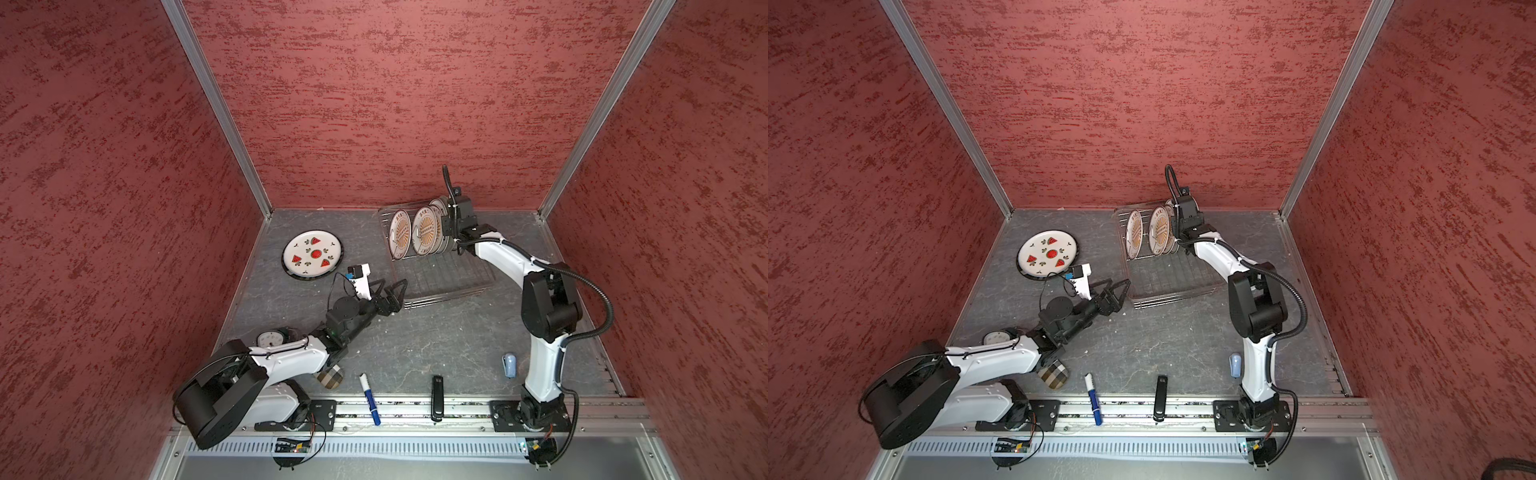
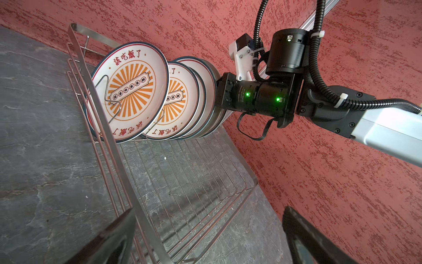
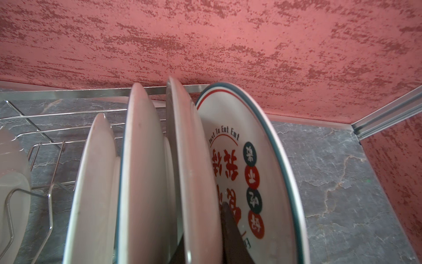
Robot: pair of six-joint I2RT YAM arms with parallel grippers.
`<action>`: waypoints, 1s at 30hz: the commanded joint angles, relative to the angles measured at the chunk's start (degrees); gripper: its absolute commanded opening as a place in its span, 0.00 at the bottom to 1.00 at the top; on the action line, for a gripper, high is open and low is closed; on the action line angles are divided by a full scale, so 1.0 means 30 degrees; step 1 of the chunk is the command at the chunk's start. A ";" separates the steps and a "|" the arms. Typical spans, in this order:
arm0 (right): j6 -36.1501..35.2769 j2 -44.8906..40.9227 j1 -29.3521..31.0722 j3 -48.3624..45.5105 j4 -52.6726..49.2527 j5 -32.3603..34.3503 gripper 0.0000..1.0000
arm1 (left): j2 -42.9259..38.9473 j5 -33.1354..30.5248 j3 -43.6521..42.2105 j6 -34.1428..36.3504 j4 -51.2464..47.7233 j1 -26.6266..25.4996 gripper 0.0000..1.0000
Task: Unload the plates from the dish rack
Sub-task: 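Close the right gripper on the rim of a plain white plate in the rack, then pull the white plate up out of the rack with the right gripper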
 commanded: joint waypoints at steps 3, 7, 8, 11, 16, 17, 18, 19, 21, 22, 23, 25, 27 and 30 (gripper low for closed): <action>-0.0795 -0.2509 0.0961 -0.0716 0.1323 0.1945 0.09 | -0.0220 -0.0033 -0.0409 -0.0304 0.0770 0.0243 0.99; -0.1018 -0.3560 0.1065 -0.1525 0.1841 0.2557 0.09 | -0.0329 0.0064 -0.0491 -0.0376 0.0726 0.0274 0.99; -0.1013 -0.3803 0.1067 -0.1692 0.1942 0.2624 0.09 | -0.0362 0.0062 -0.0523 -0.0423 0.0784 0.0302 0.99; -0.1061 -0.4556 0.1195 -0.2253 0.2071 0.2966 0.09 | -0.0591 -0.0018 -0.0600 -0.0493 0.0759 0.0303 0.99; -0.1306 -0.6124 0.1701 -0.3410 0.2613 0.4509 0.08 | -0.1028 0.0120 -0.0632 -0.0519 0.0604 0.0302 0.99; -0.1393 -0.6533 0.1817 -0.3696 0.2827 0.4767 0.08 | -0.1162 0.0145 -0.0616 -0.0516 0.0476 0.0281 0.99; -0.1444 -0.6927 0.1926 -0.3989 0.3108 0.5052 0.07 | -0.1283 0.0143 -0.0626 -0.0536 0.0387 0.0274 0.99; -0.1517 -0.7318 0.2024 -0.4376 0.3498 0.5262 0.06 | -0.1353 0.0124 -0.0644 -0.0527 0.0375 0.0252 1.00; -0.1546 -0.8226 0.2249 -0.5185 0.4077 0.5545 0.07 | -0.1477 0.0121 -0.0684 -0.0575 0.0407 0.0244 0.99; -0.1600 -0.8556 0.2344 -0.5421 0.4190 0.5774 0.07 | -0.1534 0.0121 -0.0701 -0.0557 0.0378 0.0244 0.99; -0.1682 -0.8937 0.2482 -0.5662 0.4297 0.6199 0.07 | -0.1617 0.0142 -0.0673 -0.0576 0.0323 0.0219 0.99; -0.1883 -0.9762 0.2770 -0.6339 0.4702 0.6800 0.06 | -0.1835 0.0179 -0.0728 -0.0462 0.0219 0.0236 0.99; -0.1897 -1.0943 0.3208 -0.7001 0.4862 0.7434 0.06 | -0.2346 -0.0041 -0.0756 -0.0348 -0.0271 0.0302 0.99; -0.2281 -1.2399 0.4122 -0.7982 0.5387 0.8366 0.06 | -0.3257 -0.0345 -0.0779 -0.0128 -0.1143 0.0339 1.00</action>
